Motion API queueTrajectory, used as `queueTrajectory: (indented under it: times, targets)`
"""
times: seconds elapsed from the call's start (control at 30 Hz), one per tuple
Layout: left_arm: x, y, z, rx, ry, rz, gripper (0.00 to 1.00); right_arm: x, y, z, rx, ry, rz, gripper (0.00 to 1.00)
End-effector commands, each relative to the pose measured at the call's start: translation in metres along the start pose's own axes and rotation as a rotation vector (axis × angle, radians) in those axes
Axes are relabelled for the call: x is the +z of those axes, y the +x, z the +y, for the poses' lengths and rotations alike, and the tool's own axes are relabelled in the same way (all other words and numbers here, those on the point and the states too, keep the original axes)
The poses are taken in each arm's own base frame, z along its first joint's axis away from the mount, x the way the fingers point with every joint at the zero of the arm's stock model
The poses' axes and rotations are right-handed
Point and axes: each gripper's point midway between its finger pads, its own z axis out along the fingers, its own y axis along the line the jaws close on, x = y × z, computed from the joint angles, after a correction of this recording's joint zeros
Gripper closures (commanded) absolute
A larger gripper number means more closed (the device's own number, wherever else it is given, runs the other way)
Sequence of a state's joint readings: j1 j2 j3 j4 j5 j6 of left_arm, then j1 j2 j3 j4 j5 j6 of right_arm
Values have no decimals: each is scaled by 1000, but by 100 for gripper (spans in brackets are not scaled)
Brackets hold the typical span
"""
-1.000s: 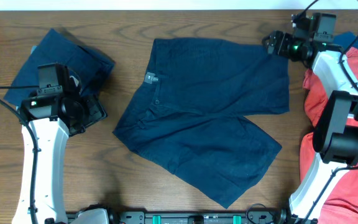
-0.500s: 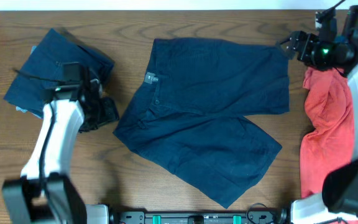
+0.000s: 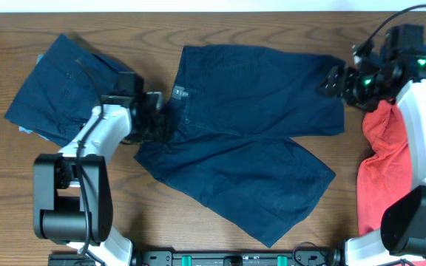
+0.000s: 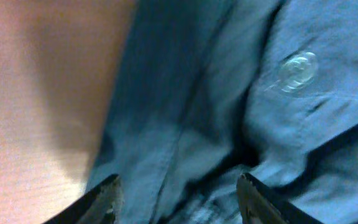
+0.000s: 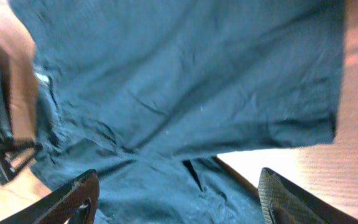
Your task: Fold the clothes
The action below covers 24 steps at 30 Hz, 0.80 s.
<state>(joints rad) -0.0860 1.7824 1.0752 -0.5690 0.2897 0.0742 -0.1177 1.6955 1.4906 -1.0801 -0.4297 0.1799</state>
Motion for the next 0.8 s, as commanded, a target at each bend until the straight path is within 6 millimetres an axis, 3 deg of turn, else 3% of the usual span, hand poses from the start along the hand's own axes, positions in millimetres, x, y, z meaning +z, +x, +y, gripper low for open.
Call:
queueTrajectory:
  times: [0.0,0.27,0.53,0.63,0.67,0.7,0.77]
  targets:
    - [6,-7,-17,139,21,-21,38,20,18,-8,17,22,59,20]
    - [10,-12,-25,178,6,-43,42,46,41,-26,85,42,111,23]
    - [23,6,-37,187,58,21,55,56,51,-32,91,47,130,23]
    - [28,8,-38,199,39,34,75,56,51,-32,91,47,130,23]
    - [29,9,-37,200,35,36,89,56,52,-32,91,47,131,23]
    - [29,9,-37,200,31,35,94,56,52,-32,92,48,132,23]
    - [26,4,-33,185,9,25,94,56,53,-35,93,65,137,23]
